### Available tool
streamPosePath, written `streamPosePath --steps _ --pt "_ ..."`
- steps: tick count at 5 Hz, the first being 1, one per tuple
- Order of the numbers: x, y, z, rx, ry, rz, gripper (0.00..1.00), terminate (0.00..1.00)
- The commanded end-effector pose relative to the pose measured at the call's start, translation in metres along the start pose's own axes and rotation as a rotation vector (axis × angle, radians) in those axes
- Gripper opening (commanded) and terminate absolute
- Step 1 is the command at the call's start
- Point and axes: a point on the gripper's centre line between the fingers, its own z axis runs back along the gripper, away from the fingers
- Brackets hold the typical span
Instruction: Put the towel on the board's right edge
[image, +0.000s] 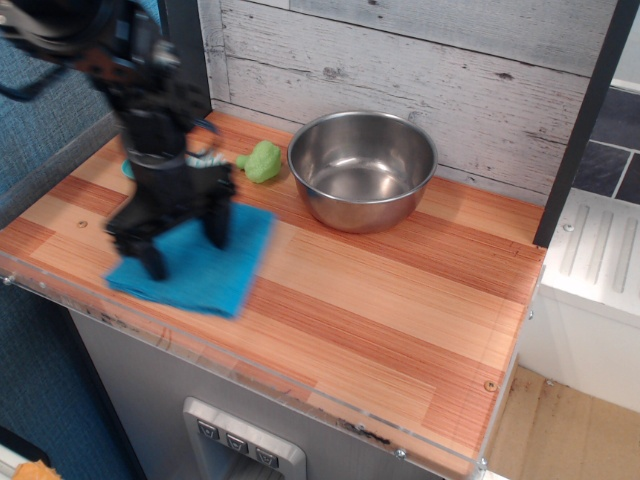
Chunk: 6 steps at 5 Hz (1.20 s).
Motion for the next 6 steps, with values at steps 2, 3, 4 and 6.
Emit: streamPosePath --steps 2,3,4,6 --pt "-0.100 -0.073 0.028 -0.072 -0.024 -0.191 1.00 0.00" --pt "-0.135 -0.085 0.030 -0.076 -0.025 -0.255 1.00 0.00" --pt "-0.159 -0.094 0.033 -0.079 -0.024 -0.307 1.00 0.00" --pt "-0.134 -0.090 0.050 -0.089 -0.060 -0.244 1.00 0.00"
